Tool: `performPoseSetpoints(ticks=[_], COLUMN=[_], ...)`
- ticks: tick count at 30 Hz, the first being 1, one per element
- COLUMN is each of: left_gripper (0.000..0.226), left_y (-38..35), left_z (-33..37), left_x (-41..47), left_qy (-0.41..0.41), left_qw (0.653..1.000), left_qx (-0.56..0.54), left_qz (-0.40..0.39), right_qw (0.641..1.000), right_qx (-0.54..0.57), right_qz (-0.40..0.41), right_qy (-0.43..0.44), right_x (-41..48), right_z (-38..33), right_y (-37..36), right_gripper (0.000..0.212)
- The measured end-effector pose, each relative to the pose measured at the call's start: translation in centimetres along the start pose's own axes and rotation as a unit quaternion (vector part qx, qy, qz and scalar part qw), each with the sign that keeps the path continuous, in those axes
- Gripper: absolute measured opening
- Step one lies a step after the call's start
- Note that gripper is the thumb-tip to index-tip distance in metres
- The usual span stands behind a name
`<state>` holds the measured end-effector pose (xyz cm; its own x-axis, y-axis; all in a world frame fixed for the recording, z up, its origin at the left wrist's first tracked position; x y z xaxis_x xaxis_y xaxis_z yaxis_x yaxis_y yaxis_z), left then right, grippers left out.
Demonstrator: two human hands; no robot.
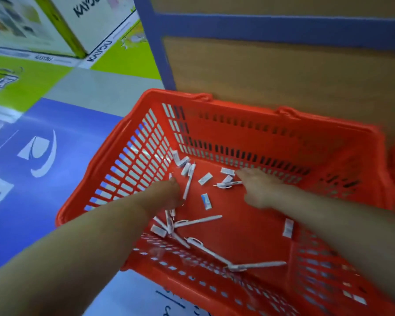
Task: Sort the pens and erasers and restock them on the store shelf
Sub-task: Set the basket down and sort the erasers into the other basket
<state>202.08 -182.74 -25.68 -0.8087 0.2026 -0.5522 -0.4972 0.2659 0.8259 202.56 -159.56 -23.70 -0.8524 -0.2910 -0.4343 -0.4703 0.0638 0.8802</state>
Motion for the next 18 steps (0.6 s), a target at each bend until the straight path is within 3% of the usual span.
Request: performPoseSetpoints(ticks=[3, 8, 10, 14, 18], left_gripper=[0.060, 0.060, 0.058, 0.050, 0.056], left_y=[-0.5, -0.6, -0.6, -0.6, -0.1], left_z=[0.3, 0.4, 0.4, 0.4, -0.5], left_x=[2.1, 4.2, 4.5, 4.6, 4.4], left_qy=[0.041, 0.099, 0.112, 0.109, 0.106], left_qw=[0.999, 0.992, 0.985, 0.974, 0.961], left_qx=[-0.031, -0.060, -0.119, -0.187, -0.247], left_qz=[-0.008, 0.050, 0.055, 0.064, 0.061], right_qw=[0.997, 0.990, 0.995, 0.994, 0.992], right_qx=[-0.056, -0.139, -0.103, 0.099, 0.021], right_qz=[-0.006, 0.006, 0.001, 0.006, -0.040], right_qy=[-0.043, -0.021, 0.003, 0.051, 0.121], right_x=[0.8, 0.7, 0.9, 0.8, 0.0], right_z=[0.3, -0.8, -1.4, -4.3, -7.0], right_y=[-2.4, -4.2, -4.8, -5.6, -6.8], right_gripper=[0.063, 0.038, 0.031, 0.021, 0.034])
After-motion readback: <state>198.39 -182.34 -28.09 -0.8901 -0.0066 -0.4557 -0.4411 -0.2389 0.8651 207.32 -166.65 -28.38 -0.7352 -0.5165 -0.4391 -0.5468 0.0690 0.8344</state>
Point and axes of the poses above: each hand's wrist, its own x-axis towards the middle knuckle, its own y-axis out of the back of the hand, z = x × y, the point moved 3 cm from there along x, towards the middle knuckle, and after that the axes turned 4 degrees about z, right-handed, at the moved point
